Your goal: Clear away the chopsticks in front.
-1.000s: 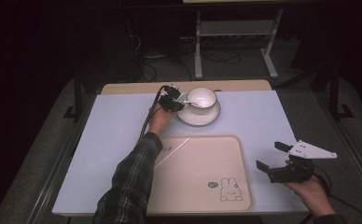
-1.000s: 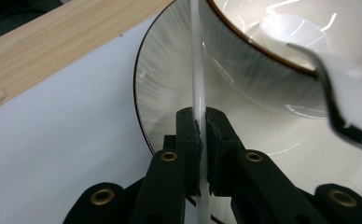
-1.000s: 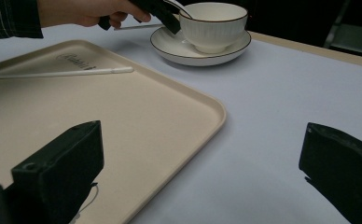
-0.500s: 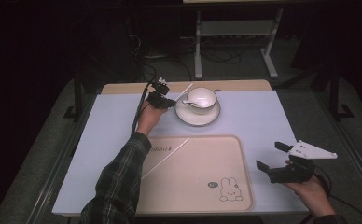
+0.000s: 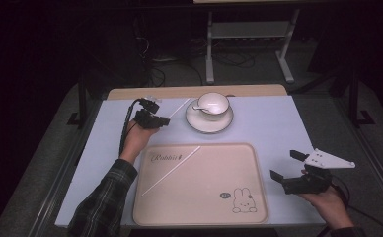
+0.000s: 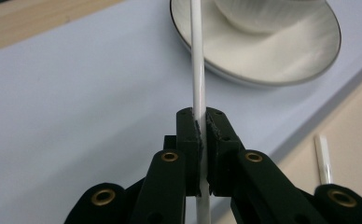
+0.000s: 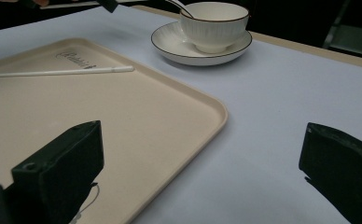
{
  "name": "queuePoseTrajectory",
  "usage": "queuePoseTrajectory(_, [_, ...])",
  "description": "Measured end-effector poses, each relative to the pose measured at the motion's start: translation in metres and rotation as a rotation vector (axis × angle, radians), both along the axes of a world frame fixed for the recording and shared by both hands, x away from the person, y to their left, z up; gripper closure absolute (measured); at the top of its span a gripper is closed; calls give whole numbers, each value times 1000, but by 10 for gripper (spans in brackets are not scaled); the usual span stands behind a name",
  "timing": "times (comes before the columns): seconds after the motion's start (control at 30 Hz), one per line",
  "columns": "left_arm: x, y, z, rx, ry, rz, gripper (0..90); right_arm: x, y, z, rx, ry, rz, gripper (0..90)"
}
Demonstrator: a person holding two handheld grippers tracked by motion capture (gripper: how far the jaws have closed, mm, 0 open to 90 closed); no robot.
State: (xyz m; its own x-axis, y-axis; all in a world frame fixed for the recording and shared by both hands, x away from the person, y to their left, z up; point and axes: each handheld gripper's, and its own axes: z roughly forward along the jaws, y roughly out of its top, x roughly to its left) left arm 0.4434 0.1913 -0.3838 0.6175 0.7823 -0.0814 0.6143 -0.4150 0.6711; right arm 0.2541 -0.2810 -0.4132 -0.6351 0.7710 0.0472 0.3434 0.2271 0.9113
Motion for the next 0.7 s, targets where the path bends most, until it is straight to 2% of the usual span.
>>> queuePoseTrajectory(0.17, [-28, 9, -3, -12, 9, -5, 847, 0, 0, 0, -1, 0, -2, 0])
queuePoseTrajectory(0.23, [-39, 10, -6, 6, 12, -13, 847, 0, 0, 0, 0, 0, -2, 0])
queuePoseTrajectory(0.37, [-60, 12, -10, 2, 11, -29, 847, 0, 1, 0, -3, 1, -2, 0])
queuePoseTrajectory(0.4, [-60, 12, -10, 2, 11, -29, 847, 0, 1, 0, -3, 1, -2, 0])
queuePoseTrajectory(0.47, [-77, 14, -12, -18, 5, -32, 847, 0, 1, 0, -4, 0, -1, 0])
queuePoseTrajectory(0.7, [-113, 6, -24, -14, 30, -85, 847, 0, 2, 0, -2, 1, -1, 0])
